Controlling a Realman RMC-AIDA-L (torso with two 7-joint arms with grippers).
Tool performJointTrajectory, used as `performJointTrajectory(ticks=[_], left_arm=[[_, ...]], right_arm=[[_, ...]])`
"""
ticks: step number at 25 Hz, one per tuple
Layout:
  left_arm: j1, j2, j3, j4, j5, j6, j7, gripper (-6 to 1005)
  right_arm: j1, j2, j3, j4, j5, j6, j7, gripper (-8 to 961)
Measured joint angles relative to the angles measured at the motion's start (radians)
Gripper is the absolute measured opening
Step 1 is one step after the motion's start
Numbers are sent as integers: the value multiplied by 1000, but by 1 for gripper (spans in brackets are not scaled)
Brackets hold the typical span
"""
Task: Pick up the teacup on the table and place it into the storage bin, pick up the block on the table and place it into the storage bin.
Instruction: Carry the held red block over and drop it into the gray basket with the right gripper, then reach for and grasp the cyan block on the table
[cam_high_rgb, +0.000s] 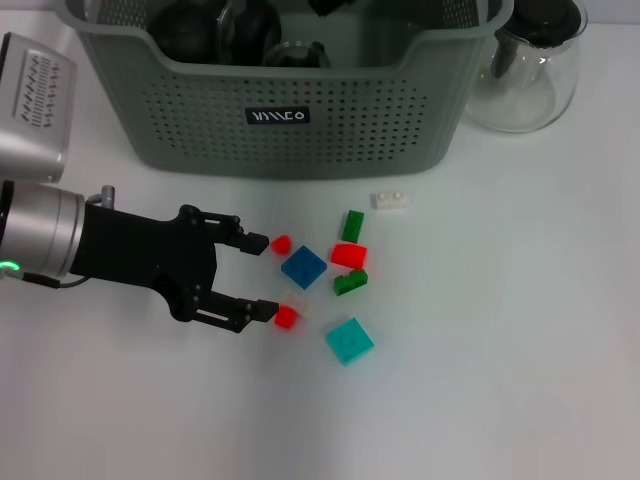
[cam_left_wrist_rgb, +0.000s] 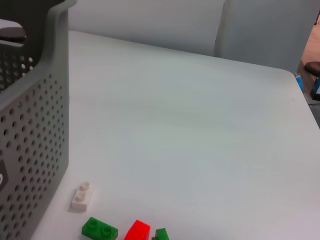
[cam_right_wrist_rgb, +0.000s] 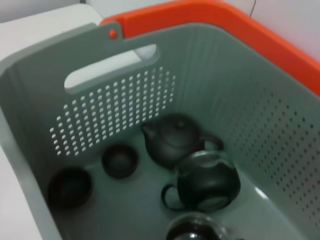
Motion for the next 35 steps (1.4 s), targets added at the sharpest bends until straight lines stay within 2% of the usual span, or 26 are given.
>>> performJointTrajectory(ticks=[4,8,13,16,18,21,25,27,31,35], left_arm=[[4,1,0,0,-1,0,0,798],[7,3,-1,-2,-1,0,-1,798],[14,9,-2,-3,-2,0,0,798],[15,9,-2,-3,-2,0,3,797],[15,9,-2,-3,1,0,3,797],[14,10,-2,-2,5,1,1,797],[12,13,-2,-1,7,2,3,797],[9,14,0,-2,7,1,8,797],[8,14,-1,-6,8,-3,20,797],[10,14,-5,-9,2,-5,15,796]], right_arm=[[-28,2,5,-94,38,-42,-14,608],[-123,-2,11,-304,199,-184,-62,710],[-274,-31,13,-536,416,-433,-94,808],[-350,-49,14,-597,480,-579,-115,804],[-389,-55,15,-611,492,-672,-126,802],[-426,-47,5,-609,463,-772,-123,800],[-437,0,-27,-602,329,-833,-80,798],[-429,13,-90,-589,286,-833,-61,797],[-393,15,-261,-504,279,-769,-49,797],[-345,17,-370,-398,288,-671,-95,795]])
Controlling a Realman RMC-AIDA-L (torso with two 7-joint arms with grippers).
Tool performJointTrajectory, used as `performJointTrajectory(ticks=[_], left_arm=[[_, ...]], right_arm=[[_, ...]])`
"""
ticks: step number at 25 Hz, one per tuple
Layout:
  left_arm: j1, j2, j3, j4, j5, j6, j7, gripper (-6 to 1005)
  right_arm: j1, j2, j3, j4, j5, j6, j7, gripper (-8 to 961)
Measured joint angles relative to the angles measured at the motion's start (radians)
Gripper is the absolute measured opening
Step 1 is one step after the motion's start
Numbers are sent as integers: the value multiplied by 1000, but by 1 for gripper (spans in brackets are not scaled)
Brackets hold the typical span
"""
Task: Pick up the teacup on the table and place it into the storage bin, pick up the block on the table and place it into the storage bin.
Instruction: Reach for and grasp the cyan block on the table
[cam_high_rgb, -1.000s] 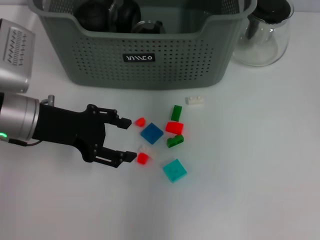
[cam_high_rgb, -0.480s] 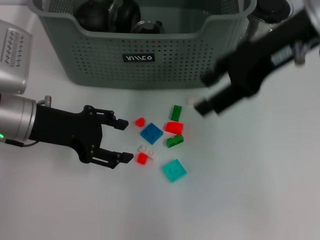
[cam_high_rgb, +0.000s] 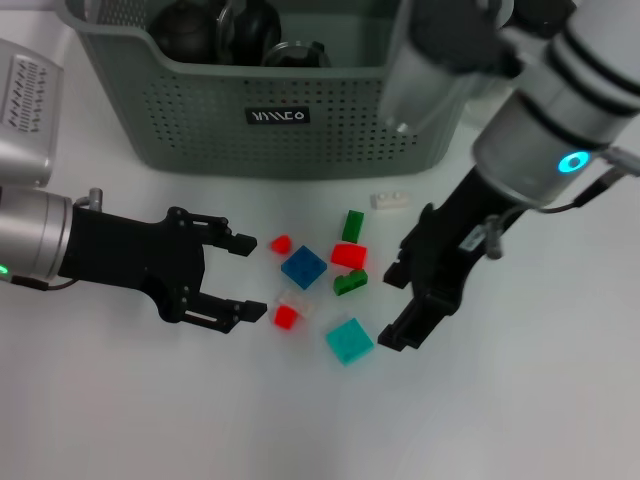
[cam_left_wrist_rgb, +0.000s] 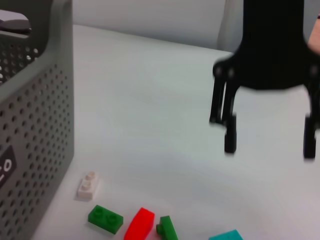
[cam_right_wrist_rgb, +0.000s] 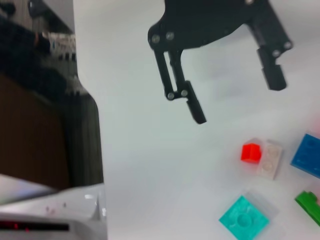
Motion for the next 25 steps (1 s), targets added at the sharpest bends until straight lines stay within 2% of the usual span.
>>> performJointTrajectory(ticks=[5,13,18,25], left_arm=[[3,-7,-31,0,-2,0,-7,796],[6,-10,-52,-15,-2,-9,-18,796],[4,-11,-60,-17,-2,-10,-18,795],[-1,-12,-63,-17,-2,-11,-27,796]], right_arm=[[37,5,-146,83,7,129,-64,790],[64,8,-361,114,47,294,-118,791],[80,11,-444,151,82,351,-136,790],[98,16,-489,207,111,416,-156,775]])
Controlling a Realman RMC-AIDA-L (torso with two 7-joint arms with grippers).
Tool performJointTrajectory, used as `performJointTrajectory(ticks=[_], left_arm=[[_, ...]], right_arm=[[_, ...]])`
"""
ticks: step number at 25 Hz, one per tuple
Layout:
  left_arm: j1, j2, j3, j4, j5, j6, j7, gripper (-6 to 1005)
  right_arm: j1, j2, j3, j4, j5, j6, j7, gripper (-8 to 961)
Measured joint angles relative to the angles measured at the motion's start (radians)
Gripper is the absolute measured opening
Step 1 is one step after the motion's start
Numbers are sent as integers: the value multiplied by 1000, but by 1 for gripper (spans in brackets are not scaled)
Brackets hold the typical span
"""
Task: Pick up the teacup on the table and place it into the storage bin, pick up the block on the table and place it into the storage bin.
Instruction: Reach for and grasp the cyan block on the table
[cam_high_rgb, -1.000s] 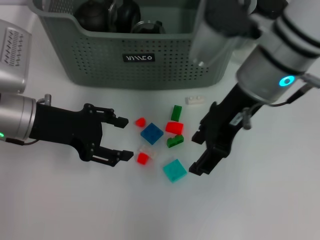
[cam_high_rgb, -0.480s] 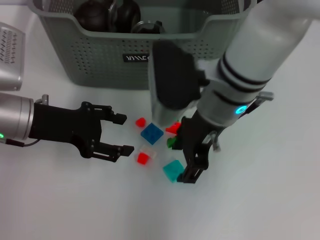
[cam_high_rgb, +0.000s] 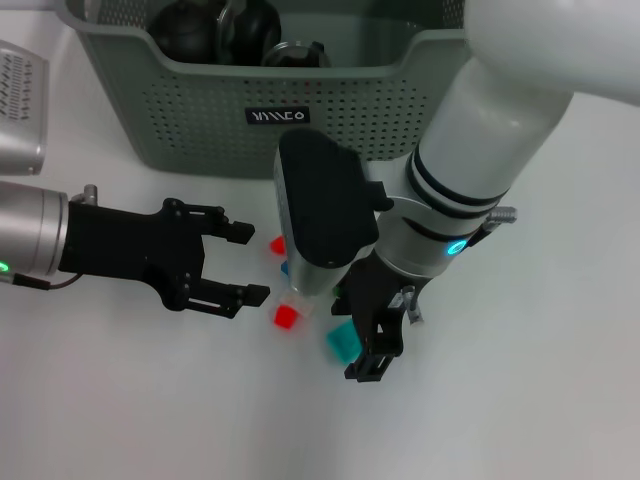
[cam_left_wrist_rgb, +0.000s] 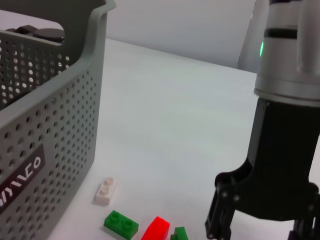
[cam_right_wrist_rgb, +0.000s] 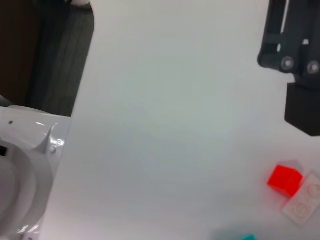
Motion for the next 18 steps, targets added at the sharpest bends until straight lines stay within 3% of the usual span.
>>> performJointTrajectory(ticks=[18], left_arm=[[2,0,-8,0,0,-9,0,796]], right_arm=[[9,6,-37,46,5,74,4,736]])
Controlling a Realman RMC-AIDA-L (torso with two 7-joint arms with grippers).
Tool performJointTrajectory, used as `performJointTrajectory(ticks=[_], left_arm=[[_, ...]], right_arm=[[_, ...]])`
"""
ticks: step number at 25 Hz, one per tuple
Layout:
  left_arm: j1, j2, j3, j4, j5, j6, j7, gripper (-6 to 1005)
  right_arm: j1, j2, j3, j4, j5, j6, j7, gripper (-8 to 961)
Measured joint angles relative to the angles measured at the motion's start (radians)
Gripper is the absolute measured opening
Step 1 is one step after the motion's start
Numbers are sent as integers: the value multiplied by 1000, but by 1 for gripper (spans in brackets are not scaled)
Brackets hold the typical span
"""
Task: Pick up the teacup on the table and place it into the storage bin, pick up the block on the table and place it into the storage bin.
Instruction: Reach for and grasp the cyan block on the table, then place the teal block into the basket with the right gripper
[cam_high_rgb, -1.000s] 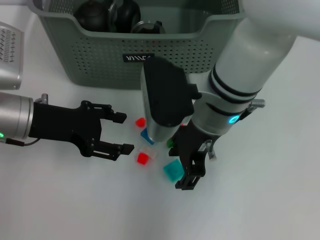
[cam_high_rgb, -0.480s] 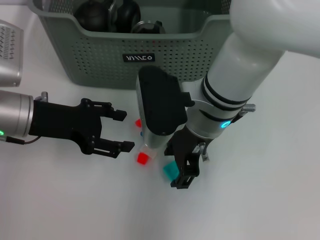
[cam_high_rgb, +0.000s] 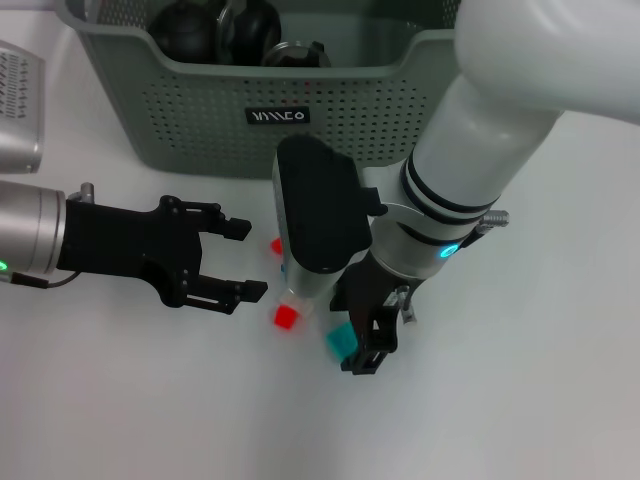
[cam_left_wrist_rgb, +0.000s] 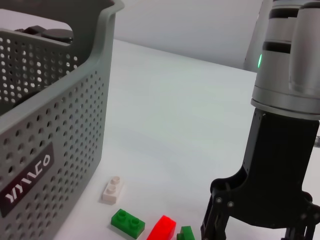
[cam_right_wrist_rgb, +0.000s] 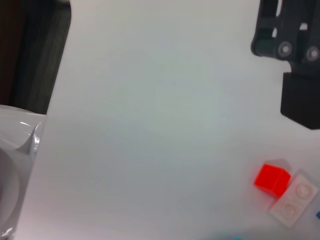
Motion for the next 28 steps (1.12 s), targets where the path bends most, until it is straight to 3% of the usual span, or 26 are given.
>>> performJointTrajectory(ticks=[5,9,19,23,28], left_arm=[[3,0,0,0,0,-1,0,796],[5,0,0,0,0,-2,3,795],[5,5,-1,-1,1,-2,1,796],[14,11,-3,3,1,2,-2,796],[19,14,-27,10,8,10,-3,797]], right_arm=[[0,0,-4,1,1,3,3,725],[3,-1,-15,0,1,5,11,504],[-6,-15,0,-65,-1,-35,60,421],[-37,-25,119,-124,-20,-143,70,420],[-113,-26,408,-341,-113,-357,78,420]])
